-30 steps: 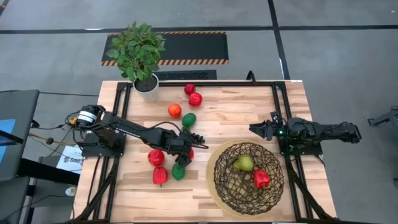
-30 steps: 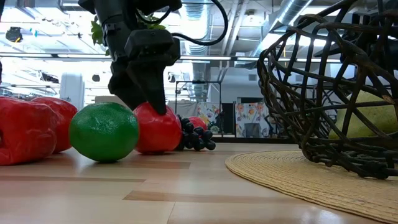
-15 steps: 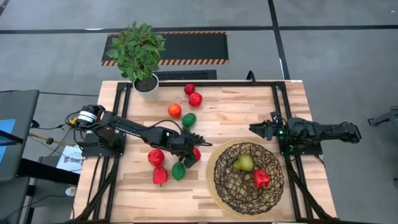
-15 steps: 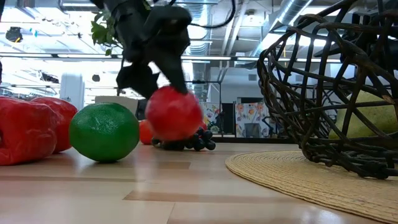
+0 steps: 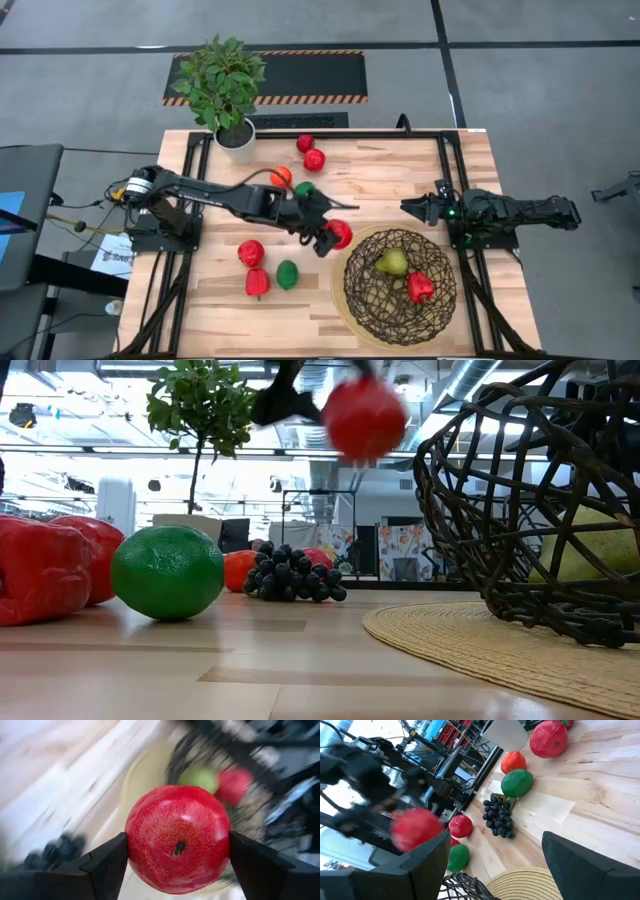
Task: Build produce basket
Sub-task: Put the bottom right red apple into the black wire basket
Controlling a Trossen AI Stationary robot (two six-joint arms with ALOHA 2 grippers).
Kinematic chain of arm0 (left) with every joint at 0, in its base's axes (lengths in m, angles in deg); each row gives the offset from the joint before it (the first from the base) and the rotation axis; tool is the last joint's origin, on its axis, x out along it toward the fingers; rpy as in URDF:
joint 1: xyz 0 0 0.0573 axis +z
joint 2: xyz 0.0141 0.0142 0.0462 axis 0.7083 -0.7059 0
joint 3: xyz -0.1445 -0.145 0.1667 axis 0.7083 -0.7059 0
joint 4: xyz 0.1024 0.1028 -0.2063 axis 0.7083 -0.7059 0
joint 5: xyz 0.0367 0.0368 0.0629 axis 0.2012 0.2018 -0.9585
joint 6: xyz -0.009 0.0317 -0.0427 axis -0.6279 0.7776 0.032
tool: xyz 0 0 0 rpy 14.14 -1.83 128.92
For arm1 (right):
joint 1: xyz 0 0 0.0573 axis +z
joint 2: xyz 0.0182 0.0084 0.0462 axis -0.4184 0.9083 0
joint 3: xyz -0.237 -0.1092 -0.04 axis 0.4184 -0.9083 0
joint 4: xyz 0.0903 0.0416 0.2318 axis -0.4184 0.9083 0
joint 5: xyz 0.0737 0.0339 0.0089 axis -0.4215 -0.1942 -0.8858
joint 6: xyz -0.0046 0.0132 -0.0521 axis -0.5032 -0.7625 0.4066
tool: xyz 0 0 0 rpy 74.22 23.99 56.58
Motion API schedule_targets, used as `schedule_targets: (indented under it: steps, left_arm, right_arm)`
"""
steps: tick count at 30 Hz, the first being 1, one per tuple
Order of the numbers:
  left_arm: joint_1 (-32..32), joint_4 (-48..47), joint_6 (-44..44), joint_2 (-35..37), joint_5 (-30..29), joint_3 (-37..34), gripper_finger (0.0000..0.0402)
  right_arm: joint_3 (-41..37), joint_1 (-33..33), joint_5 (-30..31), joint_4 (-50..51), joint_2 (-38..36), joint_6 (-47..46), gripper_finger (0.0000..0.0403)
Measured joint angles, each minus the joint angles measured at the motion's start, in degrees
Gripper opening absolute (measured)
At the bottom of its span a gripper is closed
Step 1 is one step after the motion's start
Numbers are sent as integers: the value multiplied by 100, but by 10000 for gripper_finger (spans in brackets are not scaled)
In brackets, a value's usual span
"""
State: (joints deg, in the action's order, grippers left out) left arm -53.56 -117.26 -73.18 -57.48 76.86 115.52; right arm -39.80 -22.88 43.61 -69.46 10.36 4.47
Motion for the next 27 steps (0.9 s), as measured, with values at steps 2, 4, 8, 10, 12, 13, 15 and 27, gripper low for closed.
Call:
schedule_targets:
  steps: [2, 4, 8, 10, 12, 13, 15, 27]
  left_arm:
    - [-4, 14, 101, 0, 0, 393, 291]
    - [-9, 36, 222, 0, 3, 793, 291]
    - [-67, 207, 543, 0, 98, 1522, 291]
    - [-104, 491, 691, 0, 322, 1849, 291]
    - [-127, 891, 849, 0, 645, 2116, 291]
    - [-129, 1090, 938, 0, 843, 2249, 291]
    - [-131, 1487, 1092, 0, 1277, 2470, 291]
    - [-127, 3369, 1344, 0, 2959, 3162, 290]
  right_arm:
    - [0, 0, 0, -1, 0, 0, 333]
    - [0, 0, 0, 0, 1, 4, 333]
    - [1, 0, 0, 0, 1, 15, 333]
    - [1, 0, 0, 0, 0, 20, 333]
    - [0, 0, 0, 0, 0, 62, 333]
    - [1, 0, 0, 0, 1, 68, 333]
    - [0, 0, 0, 0, 0, 79, 333]
    - [0, -2, 7, 0, 0, 61, 333]
